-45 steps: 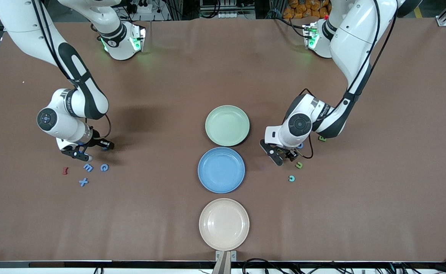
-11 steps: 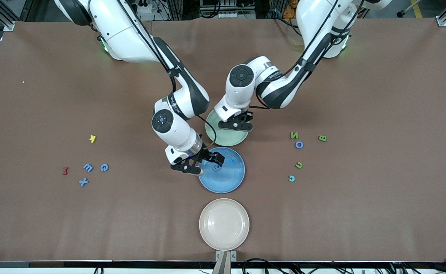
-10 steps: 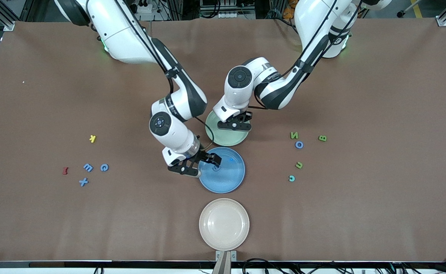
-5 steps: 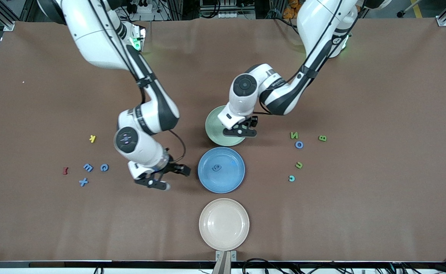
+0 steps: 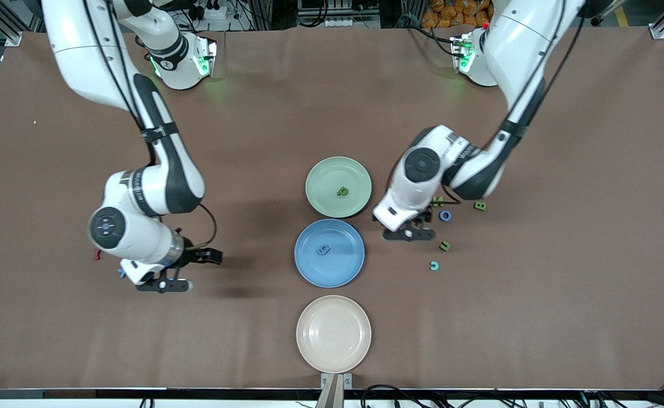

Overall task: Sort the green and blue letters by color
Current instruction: 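Return the right gripper and grasp the blue c while the left gripper returns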

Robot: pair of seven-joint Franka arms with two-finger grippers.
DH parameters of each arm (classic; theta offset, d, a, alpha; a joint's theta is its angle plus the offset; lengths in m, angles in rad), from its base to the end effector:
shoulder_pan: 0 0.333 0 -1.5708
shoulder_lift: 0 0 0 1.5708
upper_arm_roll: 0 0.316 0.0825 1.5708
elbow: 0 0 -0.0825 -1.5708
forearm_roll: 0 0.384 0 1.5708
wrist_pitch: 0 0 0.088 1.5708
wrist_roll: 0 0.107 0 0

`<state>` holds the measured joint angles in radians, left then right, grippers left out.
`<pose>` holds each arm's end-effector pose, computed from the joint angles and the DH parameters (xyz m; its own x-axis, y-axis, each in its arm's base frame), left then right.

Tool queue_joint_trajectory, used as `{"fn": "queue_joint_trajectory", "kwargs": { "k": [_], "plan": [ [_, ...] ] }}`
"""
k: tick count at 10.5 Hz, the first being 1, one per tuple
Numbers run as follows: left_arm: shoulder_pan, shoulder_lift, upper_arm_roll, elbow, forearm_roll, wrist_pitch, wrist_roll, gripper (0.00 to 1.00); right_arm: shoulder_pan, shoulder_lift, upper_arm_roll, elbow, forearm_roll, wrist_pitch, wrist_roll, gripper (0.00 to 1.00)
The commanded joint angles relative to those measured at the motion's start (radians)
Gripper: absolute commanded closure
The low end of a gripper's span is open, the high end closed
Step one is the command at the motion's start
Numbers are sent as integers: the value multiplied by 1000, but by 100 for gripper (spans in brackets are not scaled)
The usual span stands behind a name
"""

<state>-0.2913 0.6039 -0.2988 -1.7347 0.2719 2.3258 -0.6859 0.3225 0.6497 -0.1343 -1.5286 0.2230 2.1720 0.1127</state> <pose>0.5696 -0.3528 0.2457 0.9986 -0.0378 0.0371 -0.0374 -0.9992 -0.0127 0.6901 0.1552 0.2790 0.9996 -0.0229 -0.0148 -0.0243 -0.9945 -0.1015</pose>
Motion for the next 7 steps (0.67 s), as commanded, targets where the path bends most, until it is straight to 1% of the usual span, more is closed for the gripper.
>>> {"fn": "queue_joint_trajectory", "kwargs": {
  "k": [1,3,5,7],
  "plan": [
    [70,28,-6,35,29,-13,120,0,-88,-99,9,-132,-39,15,-143,0],
    [122,39,-2,35,35,-11,237,0,-173,-163,10,-249,-45,93,-272,0],
    [145,51,-2,53,33,-11,340,0,-220,-156,12,-280,-42,135,-340,0],
    [182,62,-2,67,32,-13,478,0,-230,-133,12,-281,-42,186,-344,0]
  ]
}}
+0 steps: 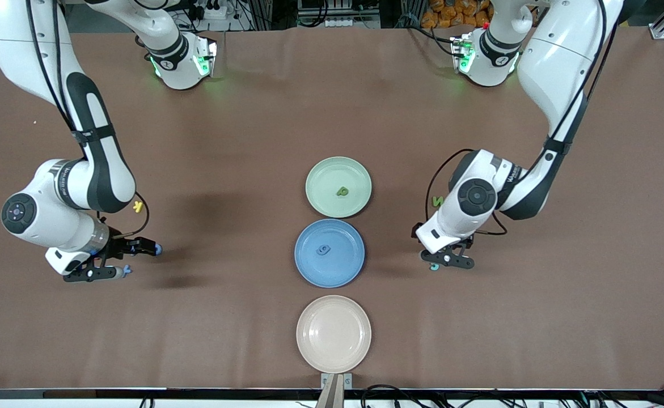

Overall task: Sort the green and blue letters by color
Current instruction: 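Return the right gripper and grasp the blue c while the left gripper returns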

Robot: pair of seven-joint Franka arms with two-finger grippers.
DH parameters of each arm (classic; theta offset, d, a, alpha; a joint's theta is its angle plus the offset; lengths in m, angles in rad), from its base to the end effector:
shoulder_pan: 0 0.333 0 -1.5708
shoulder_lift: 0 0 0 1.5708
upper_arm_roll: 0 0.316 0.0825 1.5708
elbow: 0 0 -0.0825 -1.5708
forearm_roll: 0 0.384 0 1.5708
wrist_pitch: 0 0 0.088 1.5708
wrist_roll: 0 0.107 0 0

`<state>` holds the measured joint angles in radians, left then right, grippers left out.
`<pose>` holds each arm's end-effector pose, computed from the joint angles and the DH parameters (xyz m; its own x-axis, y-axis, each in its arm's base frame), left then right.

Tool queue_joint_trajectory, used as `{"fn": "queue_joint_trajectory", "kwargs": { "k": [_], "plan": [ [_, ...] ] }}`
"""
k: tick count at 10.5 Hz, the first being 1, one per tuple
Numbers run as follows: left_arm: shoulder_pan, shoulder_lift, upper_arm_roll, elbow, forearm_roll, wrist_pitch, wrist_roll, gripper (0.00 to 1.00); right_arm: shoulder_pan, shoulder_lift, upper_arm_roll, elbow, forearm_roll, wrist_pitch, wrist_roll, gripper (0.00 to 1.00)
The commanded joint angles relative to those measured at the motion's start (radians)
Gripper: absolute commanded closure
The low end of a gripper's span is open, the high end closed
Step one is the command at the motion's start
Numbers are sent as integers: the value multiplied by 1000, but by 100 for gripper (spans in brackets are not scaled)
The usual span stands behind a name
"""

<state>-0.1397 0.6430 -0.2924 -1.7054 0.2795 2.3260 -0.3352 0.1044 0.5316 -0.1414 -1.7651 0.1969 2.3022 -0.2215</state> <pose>0.6234 -0.2600 0.2320 0.9730 -0.2299 0.0216 -0.2294 -0.9730 -0.0257 0.6623 -0.0124 0.2669 0.9970 0.0724 0.0261 0.0742 -0.9946 -0.0725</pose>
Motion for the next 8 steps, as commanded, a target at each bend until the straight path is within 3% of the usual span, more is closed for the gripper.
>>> {"fn": "queue_joint_trajectory", "kwargs": {
  "k": [1,5,8],
  "plan": [
    [57,15,-10,38,11,-26,221,0,-12,-3,19,-46,-14,77,-10,0],
    [46,50,-11,40,16,-51,318,0,-11,21,22,-145,-10,233,-10,0],
    [41,61,-13,40,9,-36,593,0,-11,50,22,-177,-10,295,-9,0]
  ]
}}
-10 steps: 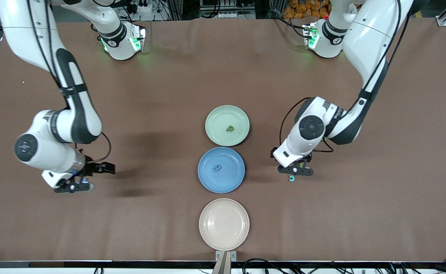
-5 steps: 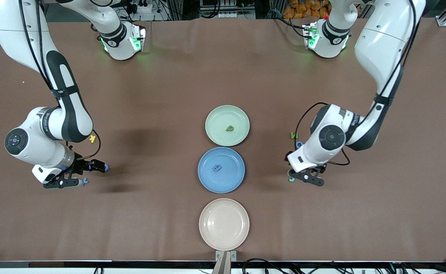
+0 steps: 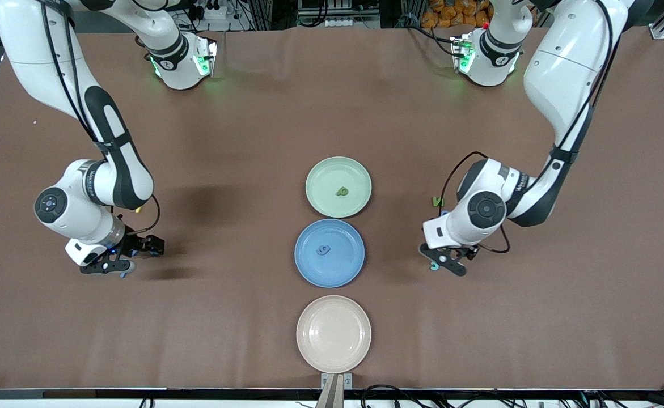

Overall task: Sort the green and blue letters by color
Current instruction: 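Return the right gripper and grasp the blue c while the left gripper returns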

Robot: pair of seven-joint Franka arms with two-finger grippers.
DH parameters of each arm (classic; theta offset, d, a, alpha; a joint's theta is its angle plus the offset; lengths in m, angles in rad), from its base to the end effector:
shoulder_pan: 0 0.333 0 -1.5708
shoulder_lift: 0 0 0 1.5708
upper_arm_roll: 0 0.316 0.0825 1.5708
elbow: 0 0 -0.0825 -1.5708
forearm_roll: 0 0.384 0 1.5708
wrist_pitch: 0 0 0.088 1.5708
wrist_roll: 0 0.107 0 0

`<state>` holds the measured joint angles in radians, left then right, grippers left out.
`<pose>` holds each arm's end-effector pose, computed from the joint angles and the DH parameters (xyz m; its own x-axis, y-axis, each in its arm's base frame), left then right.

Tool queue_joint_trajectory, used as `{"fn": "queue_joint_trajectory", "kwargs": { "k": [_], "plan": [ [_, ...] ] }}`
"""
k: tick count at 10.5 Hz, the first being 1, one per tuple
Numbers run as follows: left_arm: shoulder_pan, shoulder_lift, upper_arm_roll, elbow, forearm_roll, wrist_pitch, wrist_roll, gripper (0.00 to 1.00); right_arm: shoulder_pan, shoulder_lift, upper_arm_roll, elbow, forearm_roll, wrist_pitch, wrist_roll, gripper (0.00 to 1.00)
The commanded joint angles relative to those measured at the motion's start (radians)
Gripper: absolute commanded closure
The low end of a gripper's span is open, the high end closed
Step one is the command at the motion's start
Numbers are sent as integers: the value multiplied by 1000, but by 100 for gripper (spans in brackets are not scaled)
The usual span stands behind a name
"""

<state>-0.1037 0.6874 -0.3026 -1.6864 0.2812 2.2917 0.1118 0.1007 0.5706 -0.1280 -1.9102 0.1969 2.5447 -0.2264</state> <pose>0.6284 -0.2413 0.2090 0.7963 -0.6033 -0.0428 -0.6041 -0.7969 -0.0073 0.6358 -0.0160 0.2034 0.9950 0.0609 0.0788 0.0639 -0.9973 -0.0360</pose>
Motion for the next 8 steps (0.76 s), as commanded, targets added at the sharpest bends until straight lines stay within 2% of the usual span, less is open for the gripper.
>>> {"fn": "queue_joint_trajectory", "kwargs": {
  "k": [1,3,4,5,7,8],
  "plan": [
    [6,20,-3,20,13,15,152,0,-6,12,8,-36,-10,54,-4,0],
    [6,26,-1,20,16,25,167,0,-4,23,8,-38,-10,68,-1,0],
    [10,35,-1,19,3,54,163,0,-1,31,10,-40,-10,86,2,13],
    [19,46,-1,16,1,72,151,0,1,34,10,-40,-10,86,5,30],
    [22,50,0,14,-1,74,88,0,1,32,18,-53,-8,86,9,58],
    [22,55,0,14,3,74,66,0,1,32,19,-61,-7,89,9,69]
  ]
}}
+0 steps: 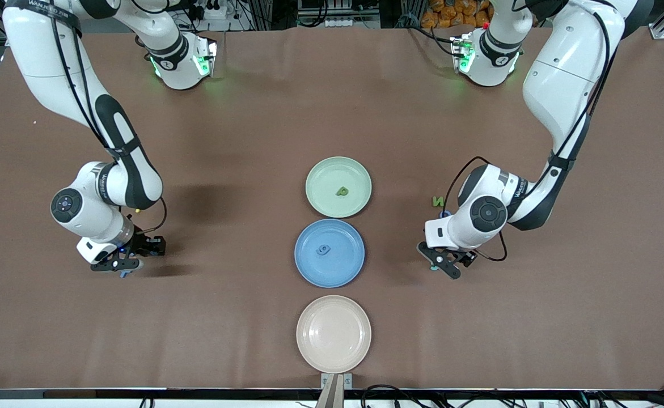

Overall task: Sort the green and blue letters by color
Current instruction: 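Carry the blue c to the blue plate while the left gripper grasps the green u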

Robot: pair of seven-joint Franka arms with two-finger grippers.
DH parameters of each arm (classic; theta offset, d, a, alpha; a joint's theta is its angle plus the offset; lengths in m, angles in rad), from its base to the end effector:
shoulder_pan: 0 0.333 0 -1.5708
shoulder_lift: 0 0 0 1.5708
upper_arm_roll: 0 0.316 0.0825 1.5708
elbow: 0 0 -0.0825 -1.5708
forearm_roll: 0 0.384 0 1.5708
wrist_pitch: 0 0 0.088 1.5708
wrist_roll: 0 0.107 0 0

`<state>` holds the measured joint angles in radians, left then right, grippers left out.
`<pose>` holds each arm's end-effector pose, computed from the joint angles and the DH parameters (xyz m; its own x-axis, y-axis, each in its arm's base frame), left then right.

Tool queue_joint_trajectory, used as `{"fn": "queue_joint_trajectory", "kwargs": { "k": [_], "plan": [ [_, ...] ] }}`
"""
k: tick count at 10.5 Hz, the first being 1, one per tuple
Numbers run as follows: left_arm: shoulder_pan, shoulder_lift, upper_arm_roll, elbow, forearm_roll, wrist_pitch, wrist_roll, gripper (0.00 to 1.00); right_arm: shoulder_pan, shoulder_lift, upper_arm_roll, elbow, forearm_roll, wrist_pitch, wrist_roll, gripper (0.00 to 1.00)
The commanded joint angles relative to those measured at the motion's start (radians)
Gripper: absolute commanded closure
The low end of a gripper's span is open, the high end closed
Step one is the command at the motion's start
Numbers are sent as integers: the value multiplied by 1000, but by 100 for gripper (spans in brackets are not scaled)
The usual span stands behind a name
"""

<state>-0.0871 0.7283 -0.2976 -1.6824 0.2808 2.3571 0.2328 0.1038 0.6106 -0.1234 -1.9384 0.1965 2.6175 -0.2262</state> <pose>0.6353 -0.2312 0.1890 0.7326 -0.6805 -0.0104 -0.6805 -0.7327 0.0041 0.6270 -0.0141 0.1741 0.9946 0.0637 0.0815 0.0657 -0.9976 -0.0224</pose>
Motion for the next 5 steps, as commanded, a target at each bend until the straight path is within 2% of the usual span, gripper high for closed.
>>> {"fn": "queue_joint_trajectory", "kwargs": {
  "k": [1,3,5],
  "plan": [
    [7,16,-3,10,4,8,-79,0,-3,-9,16,-33,-6,9,10,73],
    [7,23,-3,9,11,8,-122,0,-3,-15,16,-22,-3,0,18,79],
    [7,28,9,9,15,8,-161,0,-1,-23,34,8,-3,-26,79,79]
  ]
}}
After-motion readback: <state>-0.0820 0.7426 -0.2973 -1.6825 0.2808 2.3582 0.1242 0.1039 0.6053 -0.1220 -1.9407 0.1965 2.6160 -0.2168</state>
